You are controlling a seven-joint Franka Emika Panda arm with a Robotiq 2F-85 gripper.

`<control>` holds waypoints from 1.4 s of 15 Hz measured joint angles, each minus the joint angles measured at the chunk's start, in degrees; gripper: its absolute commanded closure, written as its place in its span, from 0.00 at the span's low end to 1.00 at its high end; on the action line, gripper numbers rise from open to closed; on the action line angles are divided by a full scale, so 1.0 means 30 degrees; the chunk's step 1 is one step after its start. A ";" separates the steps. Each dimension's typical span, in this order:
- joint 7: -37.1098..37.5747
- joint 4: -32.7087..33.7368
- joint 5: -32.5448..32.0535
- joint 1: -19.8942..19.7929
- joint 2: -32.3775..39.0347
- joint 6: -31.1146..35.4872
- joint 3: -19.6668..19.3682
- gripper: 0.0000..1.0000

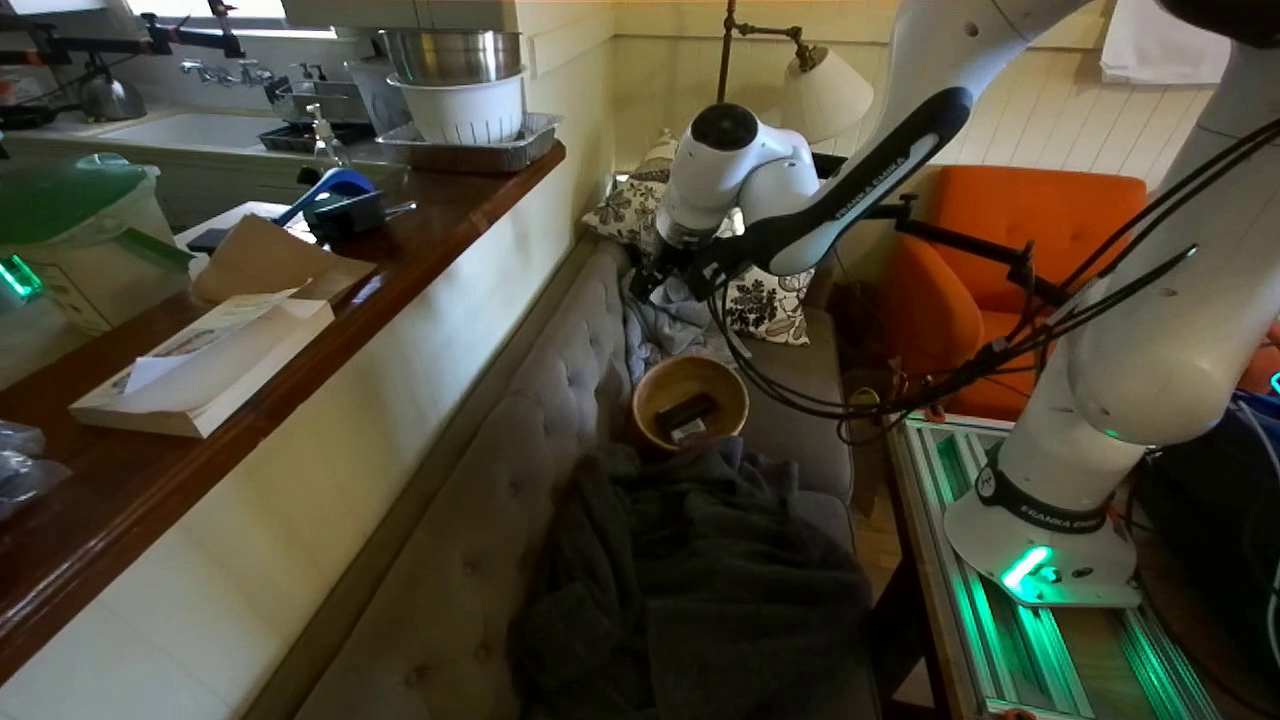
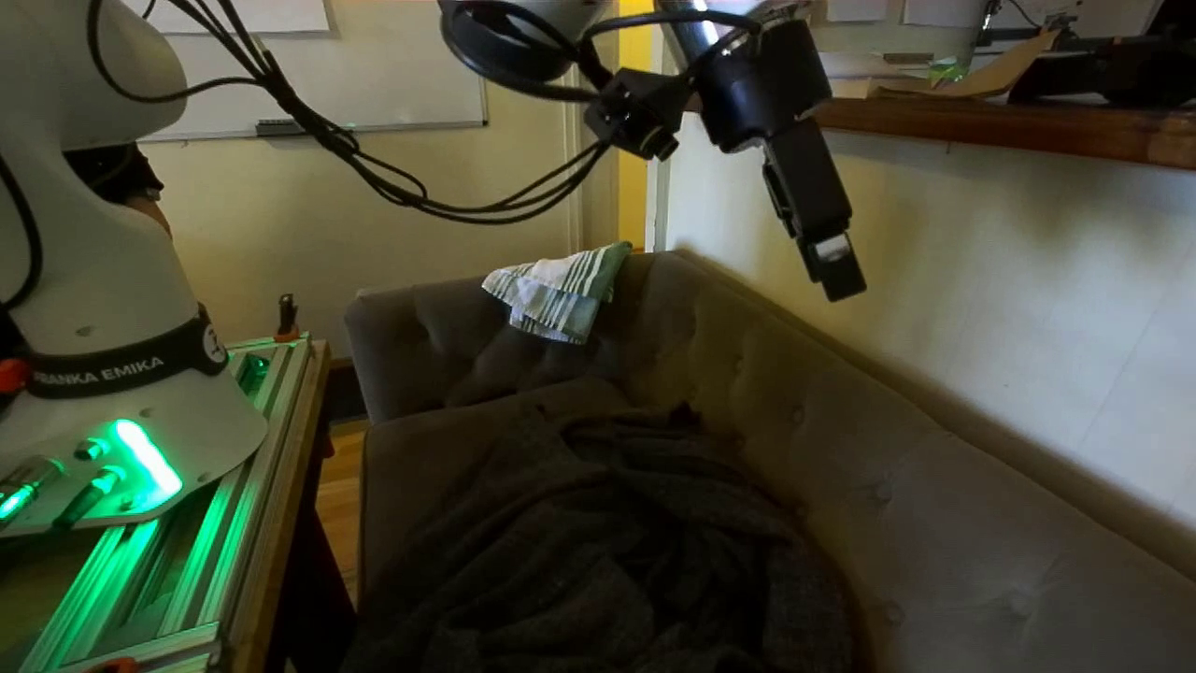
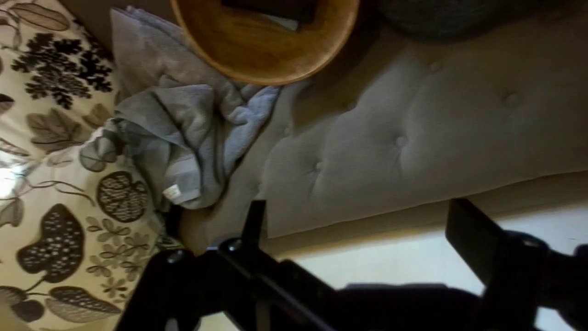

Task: Move the bowl slightly to the left

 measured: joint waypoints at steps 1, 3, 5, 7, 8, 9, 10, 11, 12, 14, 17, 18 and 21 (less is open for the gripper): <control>0.1360 0.0100 -0.1548 -0.0265 0.0153 -0.0317 -0.0389 0.00; 0.4186 0.0106 -0.4598 -0.0609 0.0411 -0.1298 -0.1097 0.00; 0.6961 -0.0030 -0.7084 -0.0496 0.0732 -0.2637 -0.1916 0.00; 0.8268 -0.0144 -0.7951 0.0166 0.1031 -0.3252 -0.2794 0.00; 0.8469 -0.0146 -0.8021 0.0336 0.1096 -0.3384 -0.2899 0.00; 0.8554 -0.0145 -0.8025 0.0441 0.1104 -0.3479 -0.2904 0.00; 0.8604 -0.0144 -0.8025 0.0511 0.1102 -0.3518 -0.2905 0.00; 0.8626 -0.0144 -0.8025 0.0546 0.1102 -0.3548 -0.2905 0.00; 0.8630 -0.0144 -0.8026 0.0553 0.1102 -0.3558 -0.2905 0.00; 0.8626 -0.0144 -0.8024 0.0705 0.1103 -0.3560 -0.3078 0.00; 0.8965 0.0120 -0.7286 0.1696 0.2026 -0.6421 -0.3566 0.00; 0.9433 0.0316 -0.7235 0.1947 0.2772 -0.7279 -0.3682 0.00; 1.0499 0.1272 -0.6415 0.2262 0.5746 -0.9138 -0.4055 0.00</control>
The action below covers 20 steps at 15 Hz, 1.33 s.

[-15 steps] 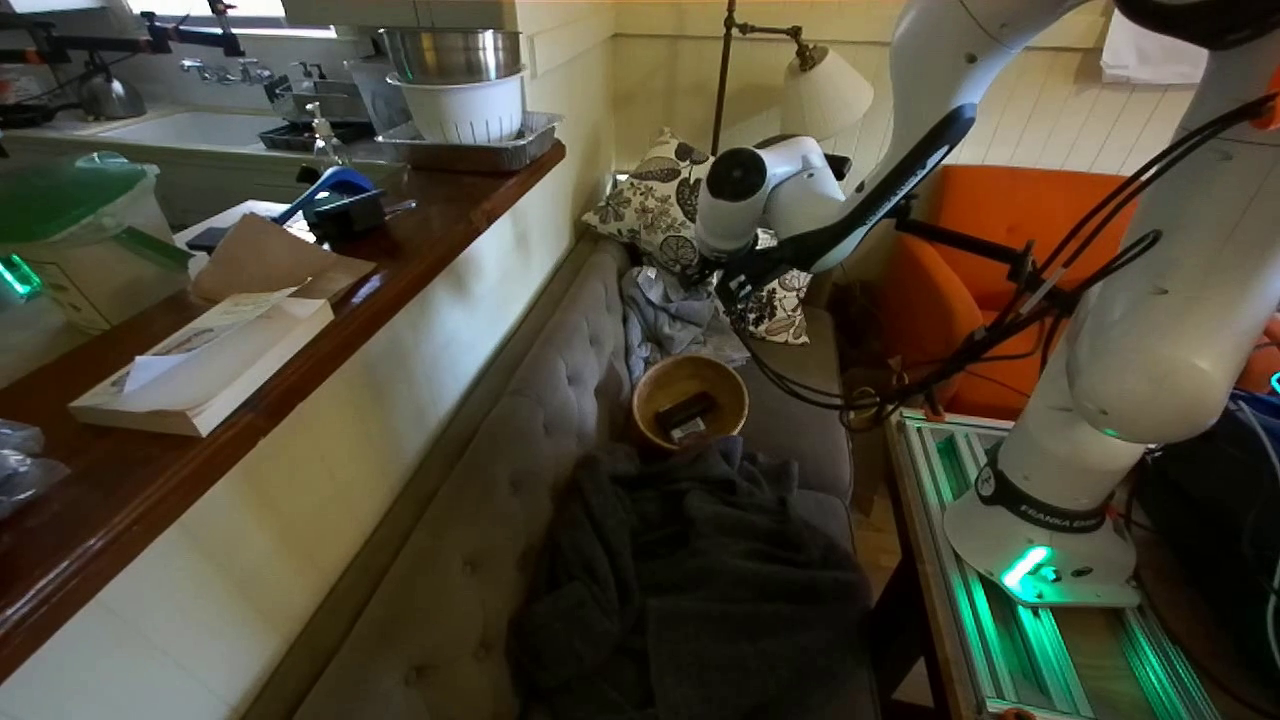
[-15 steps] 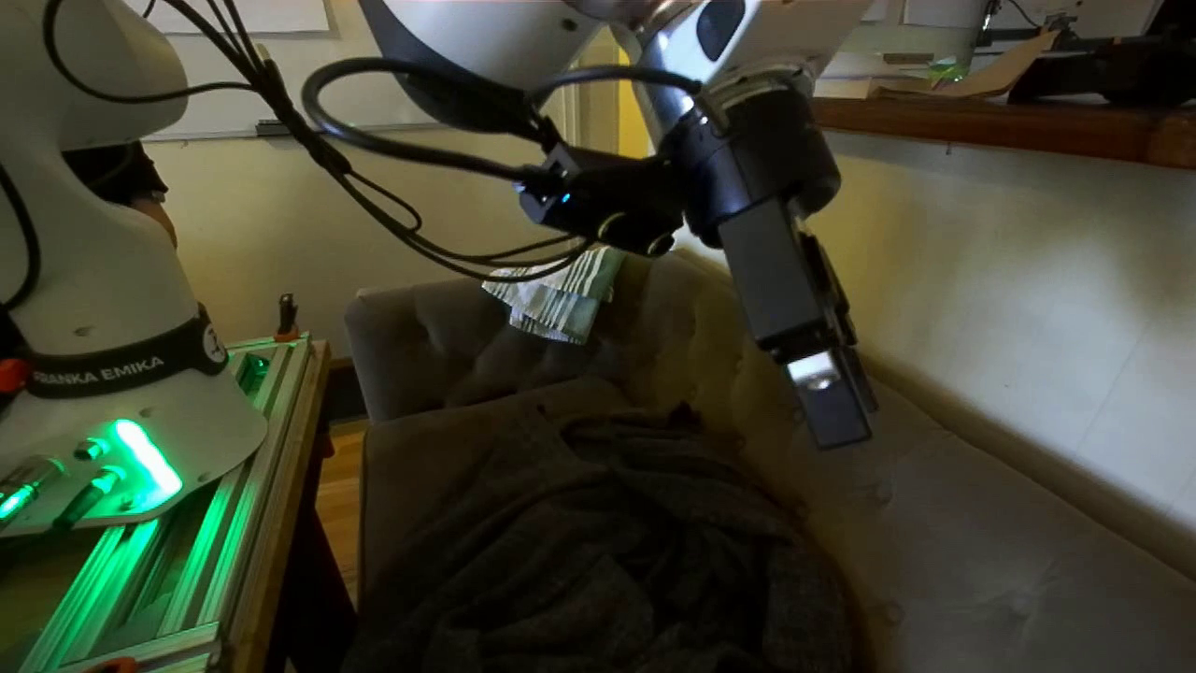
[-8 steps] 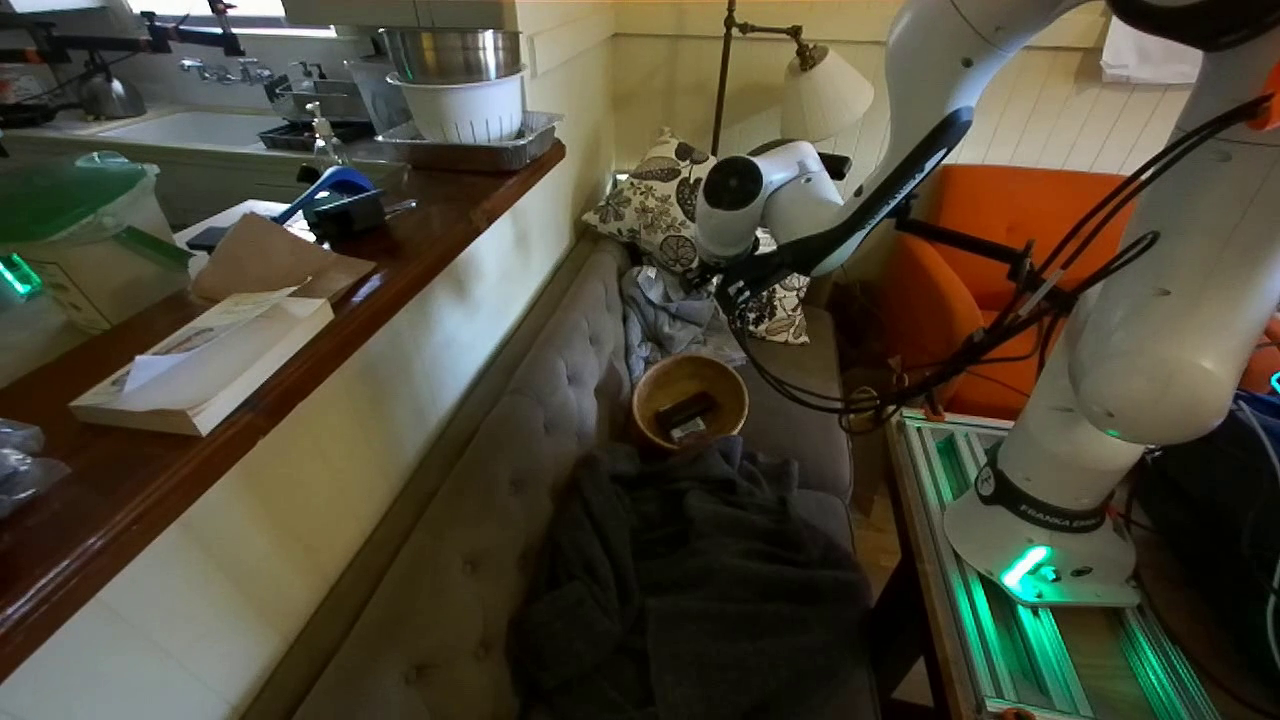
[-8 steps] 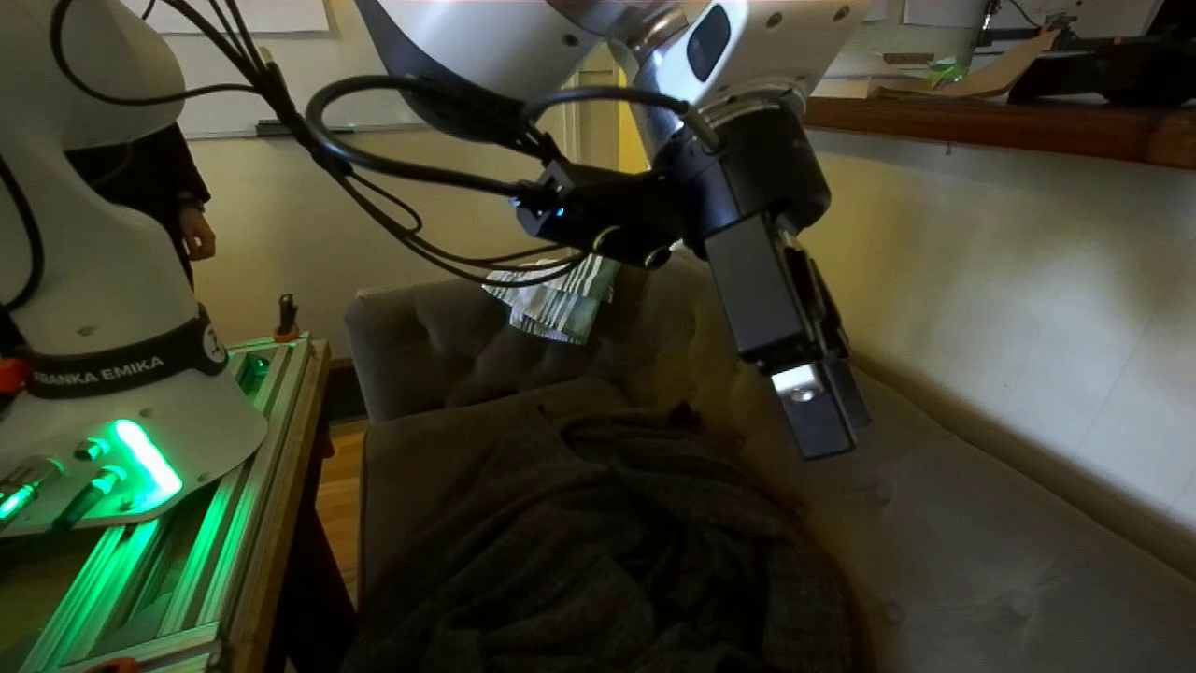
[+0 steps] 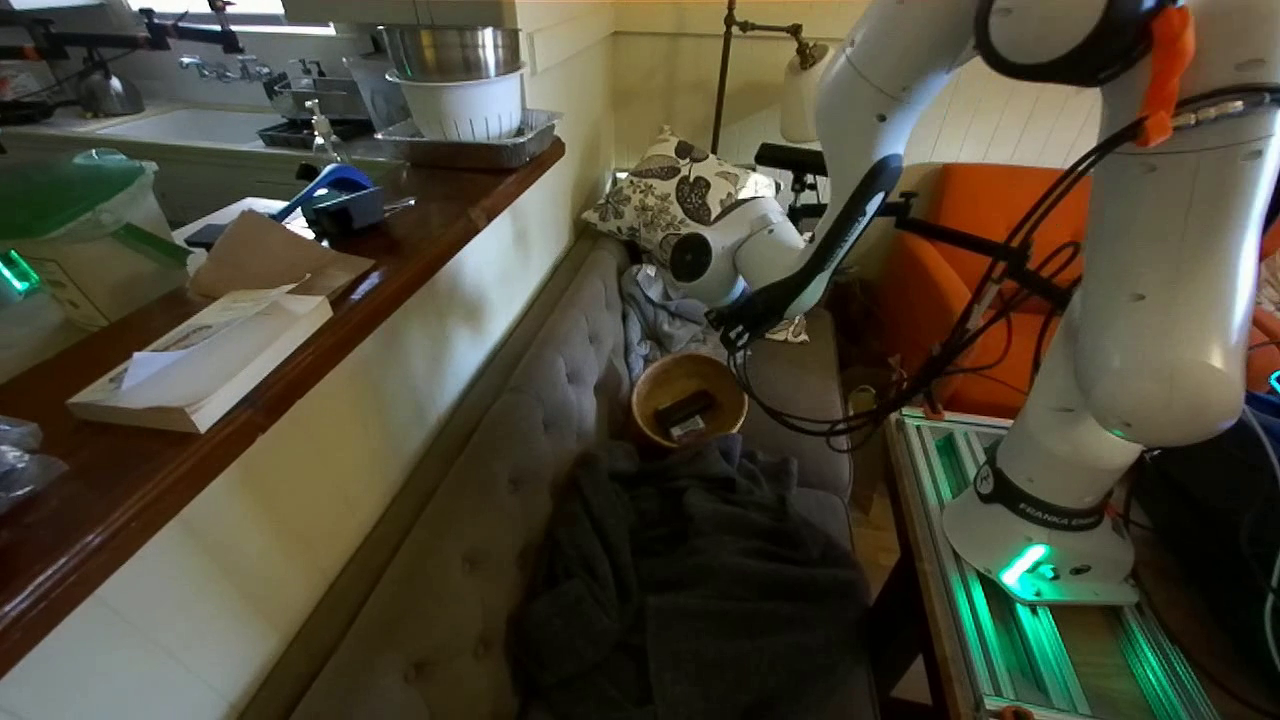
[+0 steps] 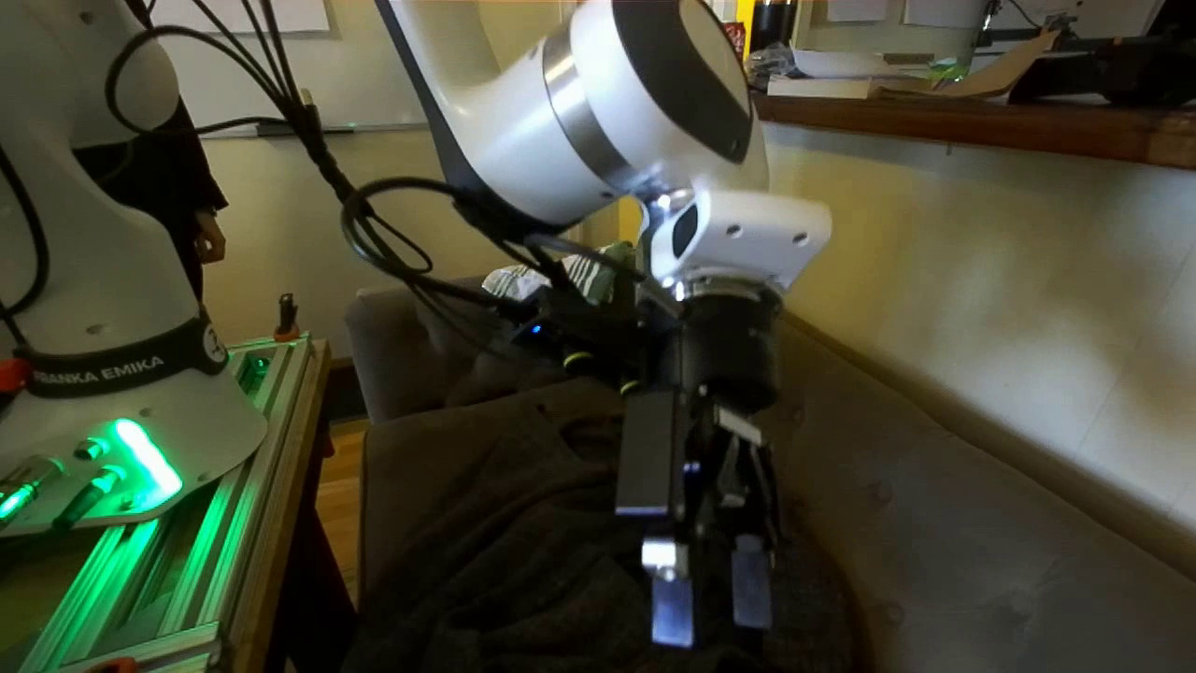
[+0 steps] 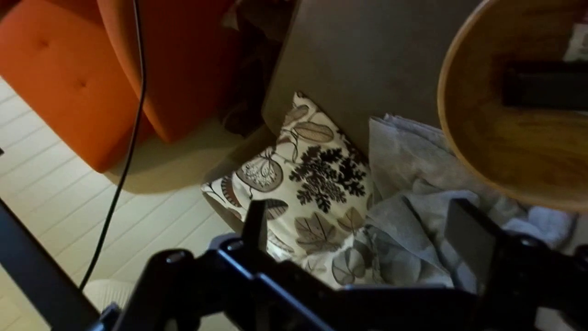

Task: Move the bowl slightly to the left

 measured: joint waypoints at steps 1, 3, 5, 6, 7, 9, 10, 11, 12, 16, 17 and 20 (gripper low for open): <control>0.0020 0.0457 0.0698 -0.0006 0.1085 -0.0392 -0.0099 0.00; -0.0254 0.1550 0.2422 -0.0081 0.3269 -0.0963 -0.0298 0.00; -0.1205 0.2838 0.4475 -0.0356 0.5345 -0.1291 -0.0406 0.00; -0.2006 0.3511 0.5563 -0.0567 0.6305 -0.1310 -0.0434 0.00; -0.3046 0.4209 0.6611 -0.0834 0.7211 -0.1308 -0.0456 0.00; -0.5529 0.5636 0.8757 -0.1430 0.8843 -0.1309 -0.0505 0.00; -0.6894 0.6359 0.9889 -0.1716 0.9575 -0.1310 -0.0581 0.00; -0.8265 0.7053 1.1043 -0.1980 1.0259 -0.1339 -0.0697 0.00; -0.9666 0.7747 1.2236 -0.2224 1.0912 -0.1466 -0.0849 0.00; -1.3456 1.0095 1.5717 -0.2534 1.2952 -0.3124 -0.1558 0.00; -1.3540 1.0325 1.5837 -0.2514 1.3125 -0.3266 -0.1556 0.00; -1.4677 1.0147 1.7260 -0.1993 1.3132 -0.2566 -0.2134 0.00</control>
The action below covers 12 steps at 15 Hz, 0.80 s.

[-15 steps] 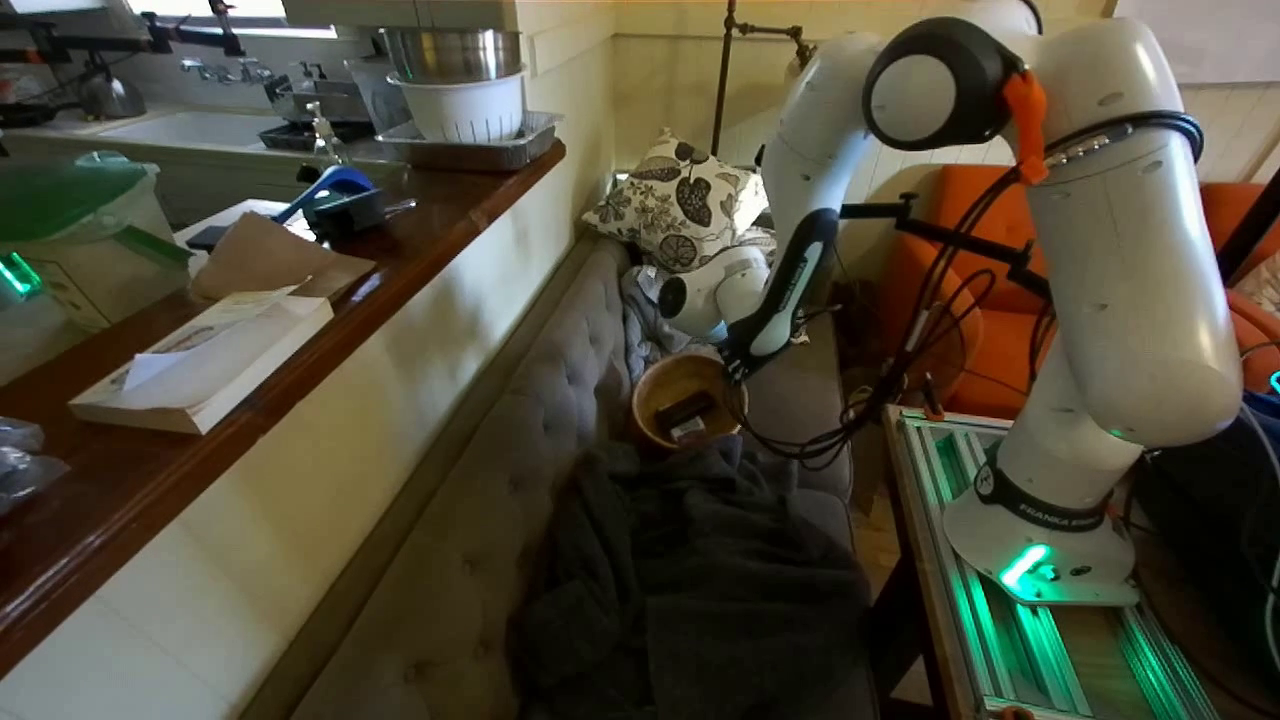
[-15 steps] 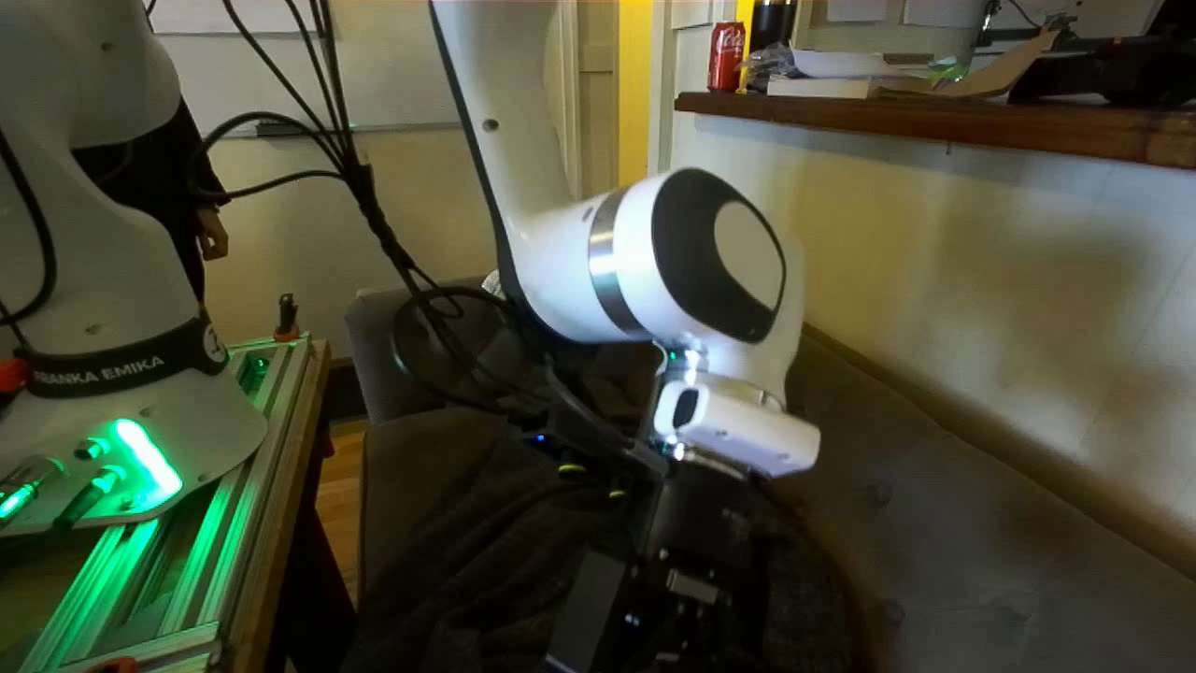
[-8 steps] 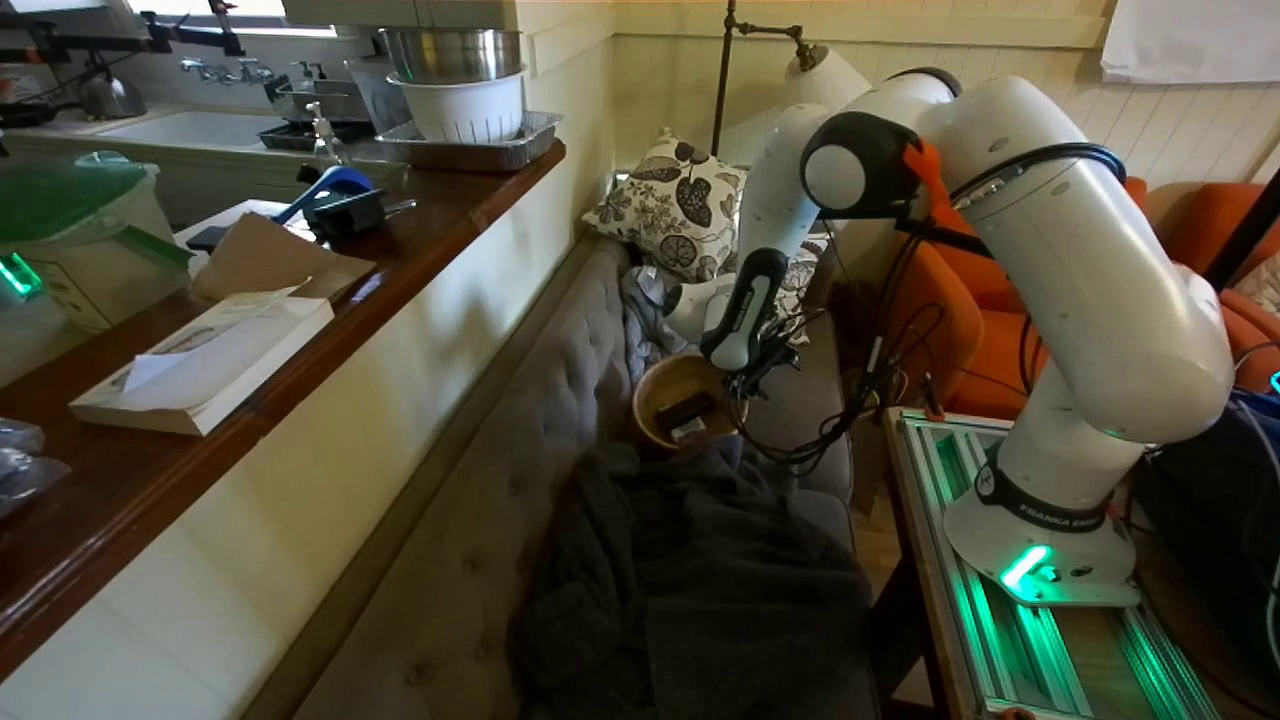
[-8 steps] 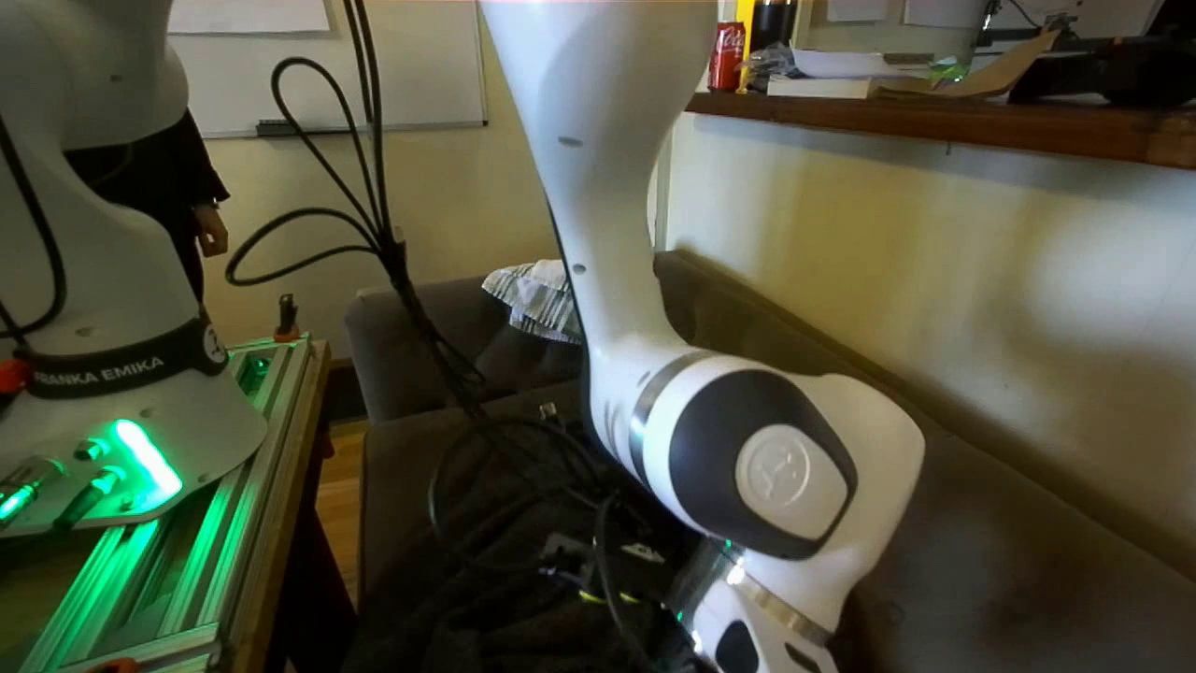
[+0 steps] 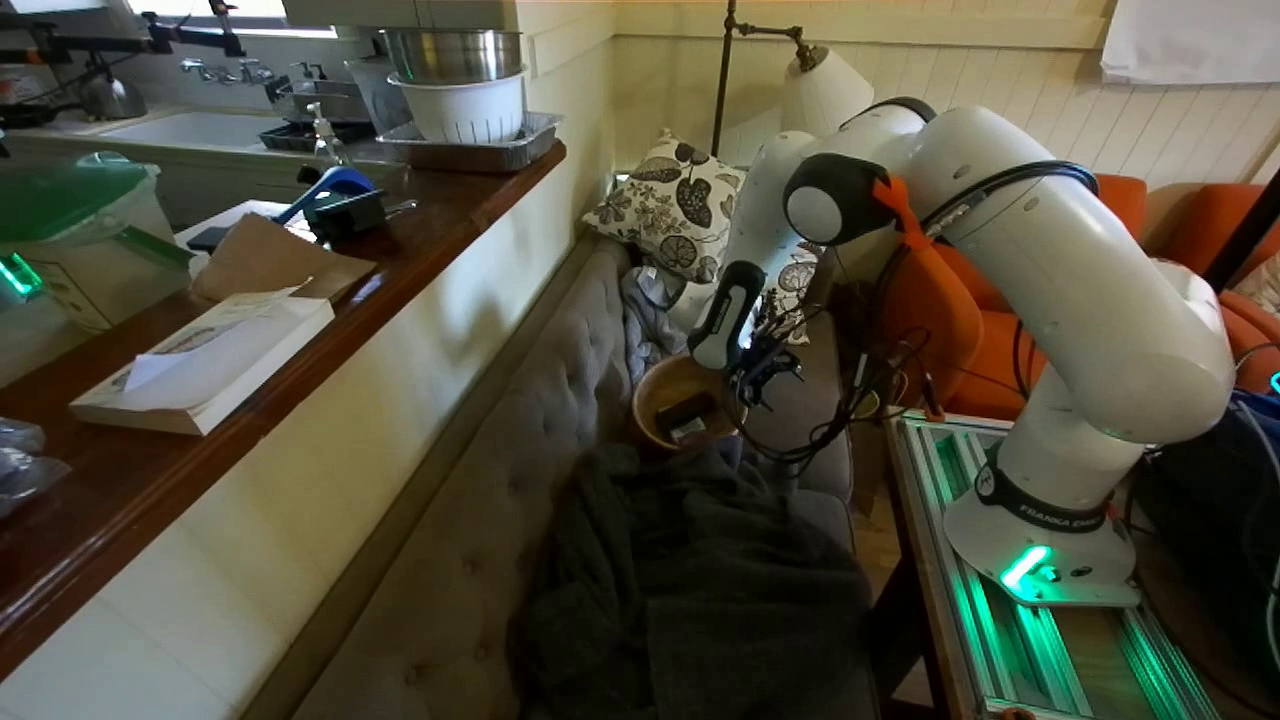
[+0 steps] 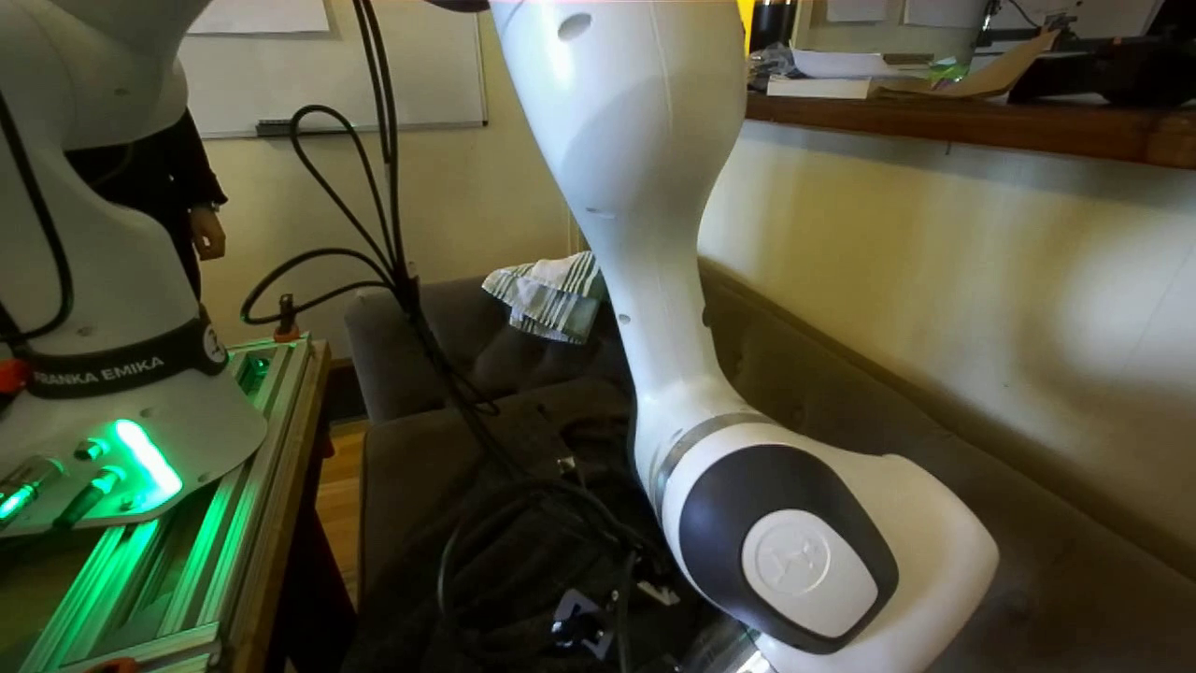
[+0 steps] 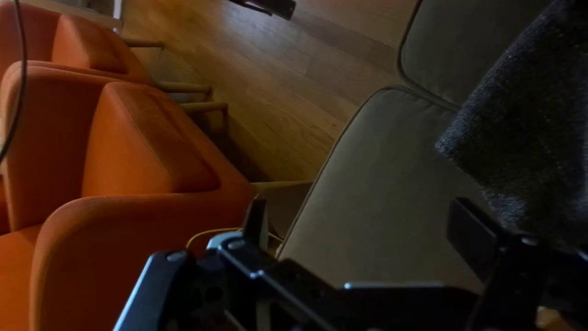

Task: Move the bowl slightly to the left

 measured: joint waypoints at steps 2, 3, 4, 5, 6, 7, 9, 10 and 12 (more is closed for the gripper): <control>-0.1542 -0.0349 0.1828 -0.0150 -0.0397 0.0452 -0.0121 0.00; -0.2328 -0.0451 0.2783 -0.0318 -0.0577 0.0487 -0.0195 0.00; -0.3069 -0.0506 0.3730 -0.0529 -0.0745 0.0488 -0.0259 0.00; -0.3802 -0.0528 0.4643 -0.0779 -0.0887 0.0552 -0.0321 0.00; -0.4516 -0.0528 0.5475 -0.1046 -0.0977 0.0652 -0.0352 0.00; -0.5232 -0.0498 0.6282 -0.1323 -0.1012 0.0737 -0.0365 0.00; -0.6435 -0.0379 0.7732 -0.1791 -0.1005 0.0769 -0.0338 0.00; -0.6718 -0.0303 0.8330 -0.1922 -0.0988 0.0970 -0.0316 0.00; -0.6839 -0.0210 0.9167 -0.1893 -0.0911 0.1742 -0.0234 0.00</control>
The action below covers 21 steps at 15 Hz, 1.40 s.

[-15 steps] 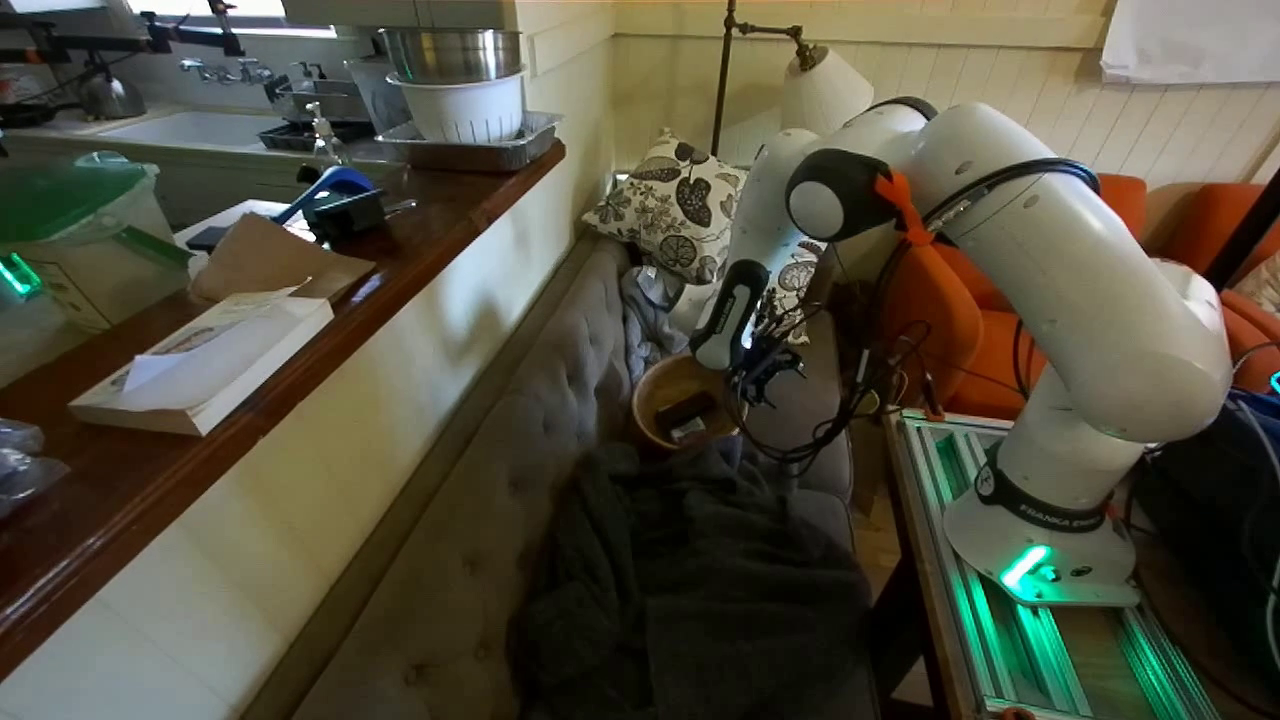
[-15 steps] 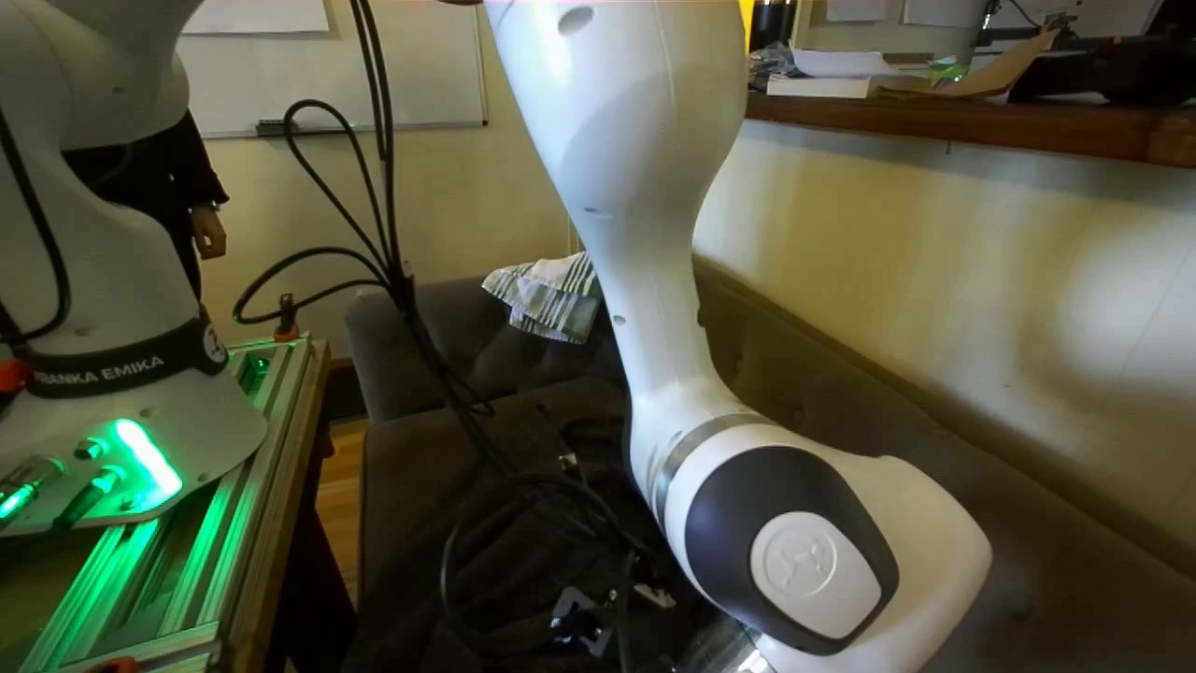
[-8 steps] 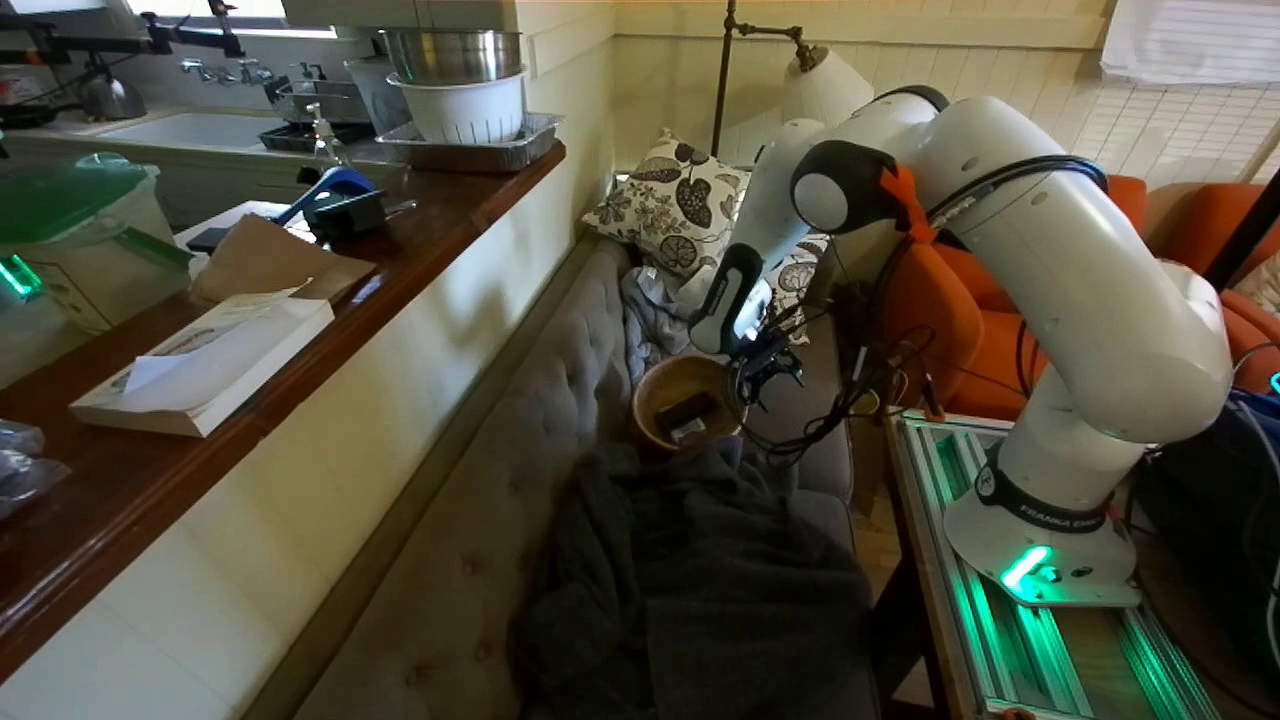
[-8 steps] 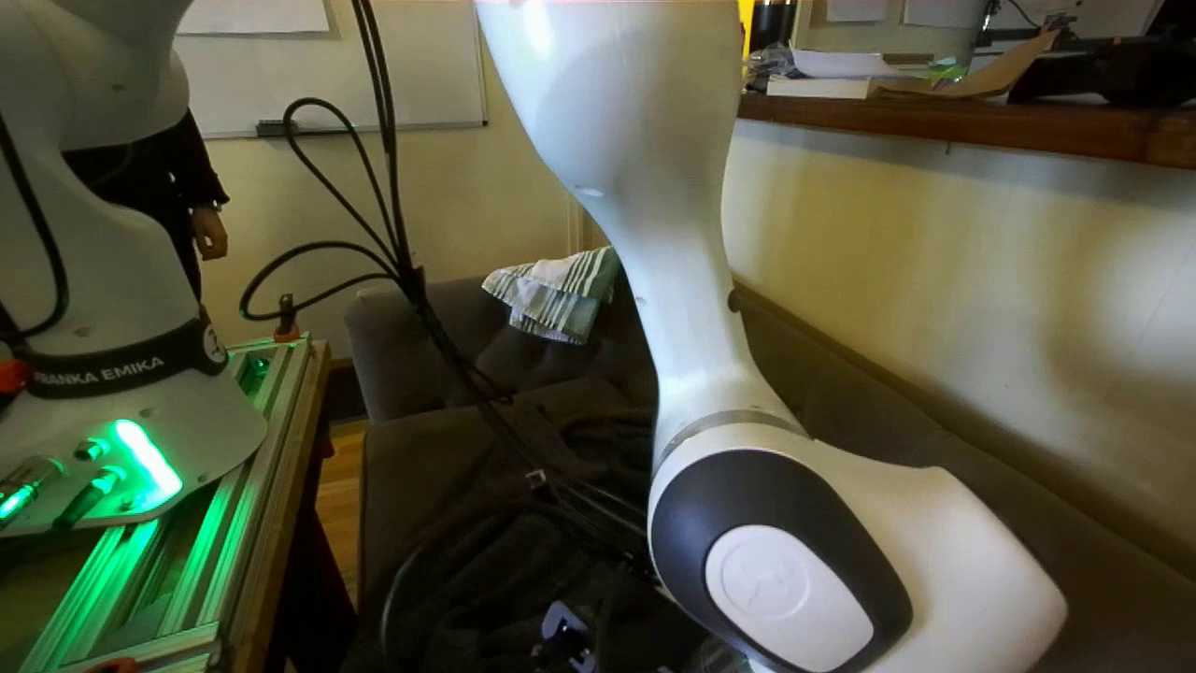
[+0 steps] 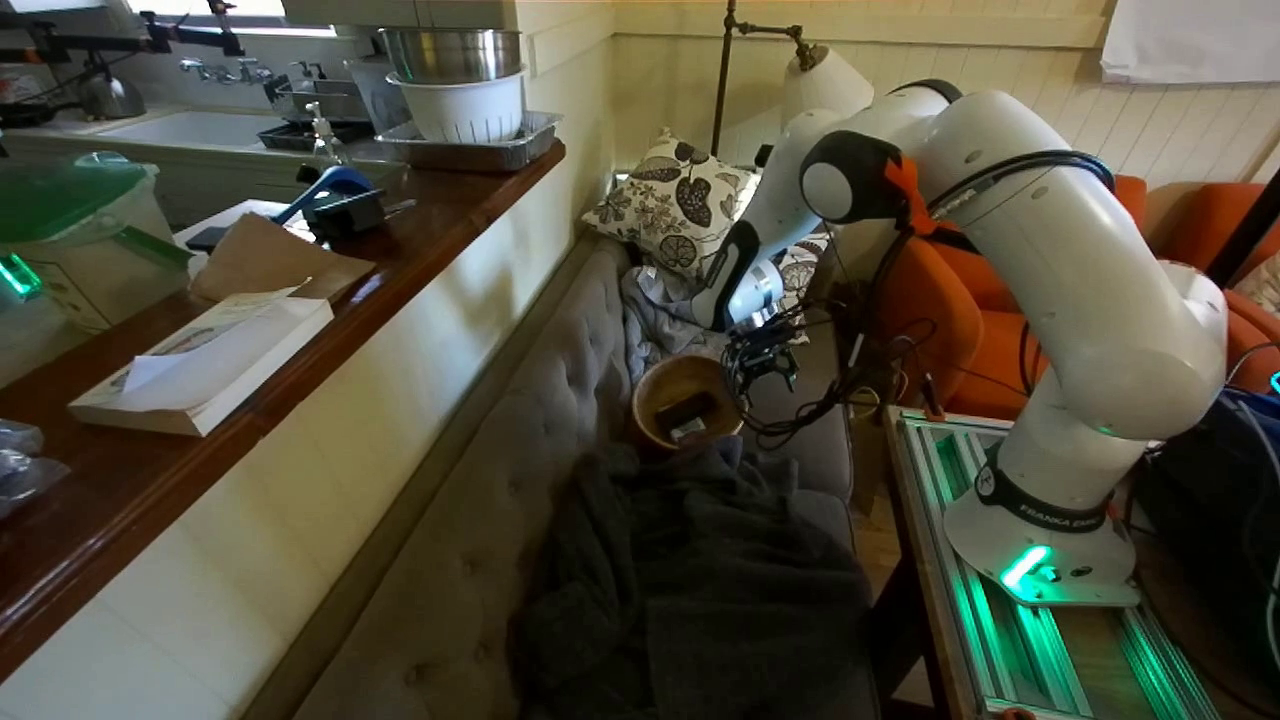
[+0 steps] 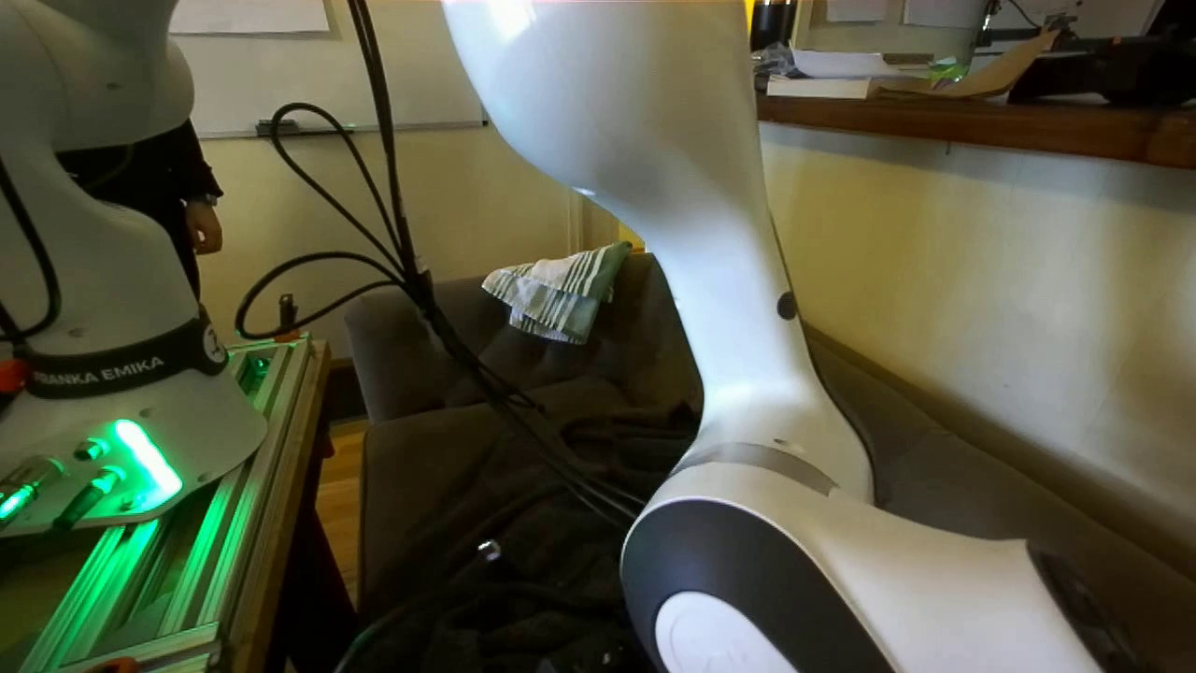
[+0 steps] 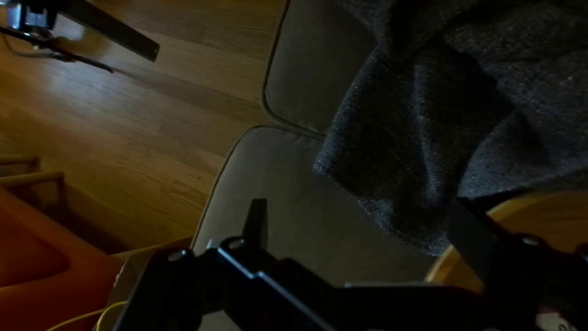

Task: Move the bowl slightly to the left

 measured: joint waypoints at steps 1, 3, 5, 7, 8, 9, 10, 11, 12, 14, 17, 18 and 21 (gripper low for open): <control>0.0023 0.0036 0.0339 0.0114 0.0072 0.0445 0.0086 0.00; 0.0347 0.0096 0.0901 0.0561 0.0303 0.1578 0.0244 0.00; 0.1235 0.0114 0.1215 0.1385 0.0633 0.3362 0.0230 0.00; 0.2903 0.0137 0.1266 0.2424 0.1255 0.5395 -0.0136 0.00; 0.3807 0.0174 0.1352 0.2898 0.1669 0.6280 -0.0408 0.00; 0.4671 0.0245 0.1515 0.3265 0.2108 0.7015 -0.0688 0.00; 0.5474 0.0379 0.1708 0.3510 0.2557 0.7609 -0.0948 0.00; 0.6254 0.0553 0.1909 0.3653 0.2996 0.8096 -0.1195 0.00; 0.7018 0.0756 0.2054 0.3729 0.3407 0.8427 -0.1455 0.00; 0.8593 0.1252 0.2162 0.3778 0.4130 0.8601 -0.2058 0.00; 1.0267 0.1994 0.2164 0.3736 0.4932 0.8359 -0.2807 0.00; 1.0685 0.2238 0.2164 0.3729 0.5161 0.8138 -0.2970 0.08; 1.1446 0.2965 0.2157 0.3711 0.5788 0.7059 -0.3108 0.41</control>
